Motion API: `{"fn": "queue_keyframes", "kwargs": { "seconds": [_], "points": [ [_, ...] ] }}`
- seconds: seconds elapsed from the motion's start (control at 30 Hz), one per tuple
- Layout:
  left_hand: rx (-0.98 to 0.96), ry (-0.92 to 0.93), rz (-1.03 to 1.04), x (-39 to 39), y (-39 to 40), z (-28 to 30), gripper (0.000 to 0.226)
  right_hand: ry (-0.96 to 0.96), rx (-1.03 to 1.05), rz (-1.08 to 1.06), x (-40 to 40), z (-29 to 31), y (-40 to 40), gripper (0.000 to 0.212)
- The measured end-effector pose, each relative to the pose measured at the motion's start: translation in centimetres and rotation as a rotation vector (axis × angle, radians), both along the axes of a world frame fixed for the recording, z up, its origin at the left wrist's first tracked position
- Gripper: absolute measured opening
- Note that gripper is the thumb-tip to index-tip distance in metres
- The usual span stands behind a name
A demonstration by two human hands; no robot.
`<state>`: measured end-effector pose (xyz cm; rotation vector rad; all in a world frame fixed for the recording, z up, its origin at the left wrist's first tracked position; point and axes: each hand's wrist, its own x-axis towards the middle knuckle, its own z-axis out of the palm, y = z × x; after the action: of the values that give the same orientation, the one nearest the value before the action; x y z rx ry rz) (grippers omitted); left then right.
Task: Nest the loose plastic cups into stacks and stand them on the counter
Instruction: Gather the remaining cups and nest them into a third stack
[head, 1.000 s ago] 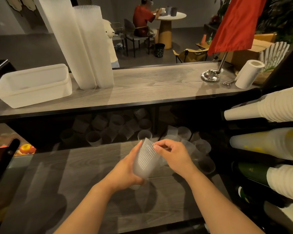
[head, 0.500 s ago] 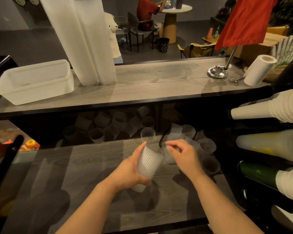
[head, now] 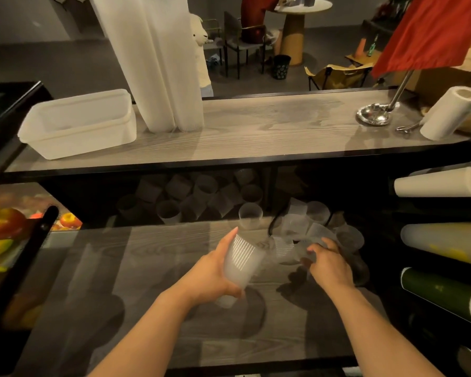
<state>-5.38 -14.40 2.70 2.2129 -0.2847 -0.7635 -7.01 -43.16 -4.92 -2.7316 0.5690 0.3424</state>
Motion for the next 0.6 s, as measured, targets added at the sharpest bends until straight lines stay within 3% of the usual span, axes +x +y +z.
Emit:
{"fn": "queue_keyframes", "kwargs": {
  "seconds": [0.17, 0.23, 0.37, 0.5, 0.6],
  "points": [
    [-0.025, -0.035, -0.009, 0.1, -0.2, 0.2, 0.130, -0.147, 0.007, -0.065, -0.4, 1.3, 0.0, 0.016],
    [-0.035, -0.044, -0.015, 0.0, -0.4, 0.3, 0.129, -0.285, 0.079, -0.131, -0.8, 2.6, 0.3, 0.019],
    [-0.035, -0.073, -0.033, -0.2, -1.0, 0.5, 0.130, -0.552, 0.444, -0.194, -1.0, 6.4, 2.3, 0.025],
    [-0.054, -0.104, -0.057, -0.3, -1.9, 0.7, 0.130, -0.574, 0.977, -0.259, -0.7, 8.3, 4.2, 0.032],
    [-0.094, -0.119, -0.087, -0.3, -2.3, 1.2, 0.128, -0.561, 1.192, -0.295, -0.6, 9.1, 5.1, 0.034]
  ]
}}
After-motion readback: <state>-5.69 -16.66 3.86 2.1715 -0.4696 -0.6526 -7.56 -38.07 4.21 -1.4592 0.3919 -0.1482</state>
